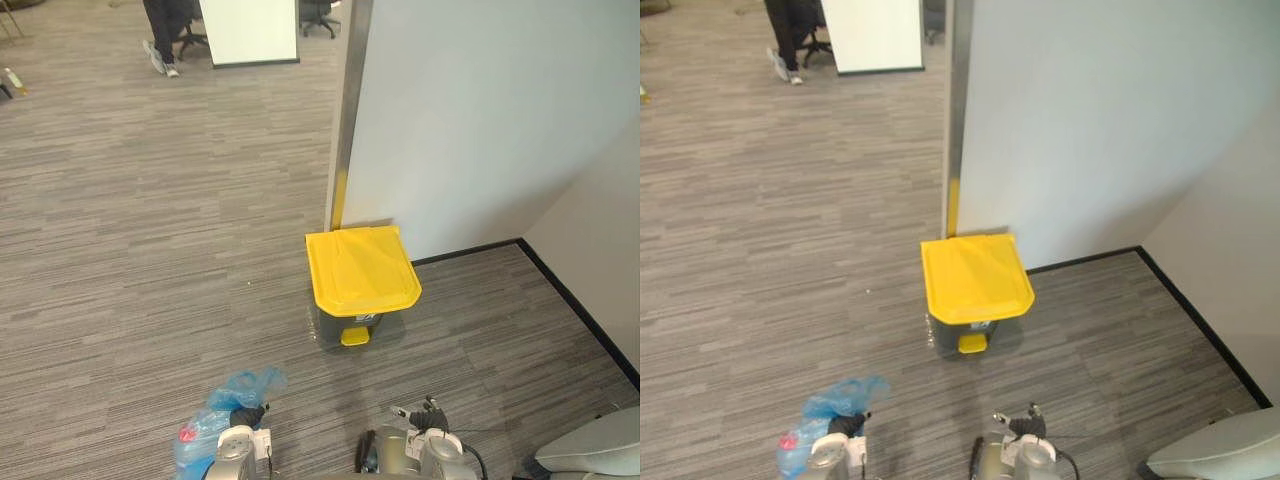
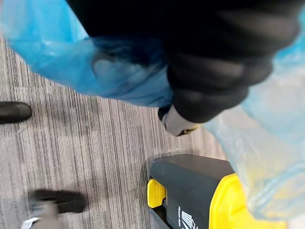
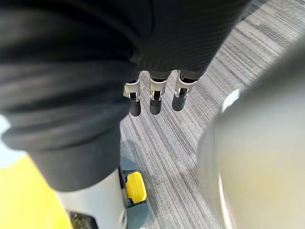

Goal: Gather rubbish on tea table into small bin, then transfer packed bag to large trash can.

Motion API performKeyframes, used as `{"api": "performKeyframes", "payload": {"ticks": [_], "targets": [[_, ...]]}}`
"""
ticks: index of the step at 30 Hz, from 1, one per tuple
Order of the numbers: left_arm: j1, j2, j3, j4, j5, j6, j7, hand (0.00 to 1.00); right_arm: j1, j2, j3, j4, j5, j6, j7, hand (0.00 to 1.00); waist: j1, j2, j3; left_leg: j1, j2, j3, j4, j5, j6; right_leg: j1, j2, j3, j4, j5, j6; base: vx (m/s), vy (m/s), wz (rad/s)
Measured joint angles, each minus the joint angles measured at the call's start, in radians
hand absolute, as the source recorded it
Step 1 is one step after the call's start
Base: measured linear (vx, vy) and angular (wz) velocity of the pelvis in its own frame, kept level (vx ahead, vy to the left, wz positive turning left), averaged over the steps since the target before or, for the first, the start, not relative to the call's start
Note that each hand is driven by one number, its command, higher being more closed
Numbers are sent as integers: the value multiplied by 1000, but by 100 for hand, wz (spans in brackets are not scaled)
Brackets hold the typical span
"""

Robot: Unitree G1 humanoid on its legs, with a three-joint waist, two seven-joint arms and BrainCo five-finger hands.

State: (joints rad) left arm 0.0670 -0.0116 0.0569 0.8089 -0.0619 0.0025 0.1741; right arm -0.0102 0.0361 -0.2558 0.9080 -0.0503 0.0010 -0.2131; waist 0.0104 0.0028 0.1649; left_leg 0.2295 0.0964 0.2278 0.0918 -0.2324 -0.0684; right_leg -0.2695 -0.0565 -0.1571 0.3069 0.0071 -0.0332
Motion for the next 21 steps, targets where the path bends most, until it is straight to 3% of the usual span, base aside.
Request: {"api": "performKeyframes", "payload": {"ticks": [4, 7, 8, 10, 12, 13, 17, 21], "targets": [[-24, -8, -1, 6, 1, -7, -1, 100, -3, 1, -32, 11, -25, 3, -2, 0, -7, 10, 4, 13, 30, -50, 41, 27, -26, 14, 8, -36, 81, -124, -23, 253, -150, 15], [-35, -15, -17, 5, 1, -7, -3, 100, 15, 1, -37, 11, -25, 3, -3, 0, -8, 10, 4, -26, 65, -52, 191, 32, -37, 99, 14, -70, 21, -137, -24, 221, -107, 40], [-34, -27, -24, 0, 3, -7, -5, 100, 24, 2, -35, 9, -25, 4, -3, 0, -8, 7, 3, -77, 93, -37, 316, 34, -58, 155, 19, -82, -34, -135, -31, 195, -30, 39], [-21, -37, -38, -15, 2, -7, -11, 100, 30, 4, -35, 10, -21, 5, -3, 0, -1, 5, -5, -130, 127, 14, 415, -8, -55, 204, 25, -89, -89, -125, -40, 184, 18, 17], [-15, -37, -35, -16, 2, -6, -13, 100, 27, 5, -37, 10, -15, 5, -3, 0, 3, 1, -18, -182, 120, 66, 368, -51, -41, 230, 11, -87, -122, -107, -26, 221, 201, -28], [-14, -30, -35, -12, 6, -7, -7, 100, 41, 7, -54, 11, -8, 9, -2, 0, 11, 6, -38, -176, 67, 79, 80, 96, -38, 256, -13, -27, -153, -84, 52, 255, 362, -47], [-17, -6, -38, -1, 23, -7, -4, 100, 51, 23, -59, 12, -8, 8, -2, 0, 13, -11, -55, -157, 17, 95, 48, 100, -31, 272, -49, 4, -207, -59, 83, 75, 210, -20], [-5, 0, -36, 52, 33, -4, -3, 100, 45, 23, -59, 26, -9, 8, -2, 0, 13, -7, -55, -113, 5, 132, -39, 118, -18, 250, -33, 48, -207, -53, 76, -19, 36, -30]]}}
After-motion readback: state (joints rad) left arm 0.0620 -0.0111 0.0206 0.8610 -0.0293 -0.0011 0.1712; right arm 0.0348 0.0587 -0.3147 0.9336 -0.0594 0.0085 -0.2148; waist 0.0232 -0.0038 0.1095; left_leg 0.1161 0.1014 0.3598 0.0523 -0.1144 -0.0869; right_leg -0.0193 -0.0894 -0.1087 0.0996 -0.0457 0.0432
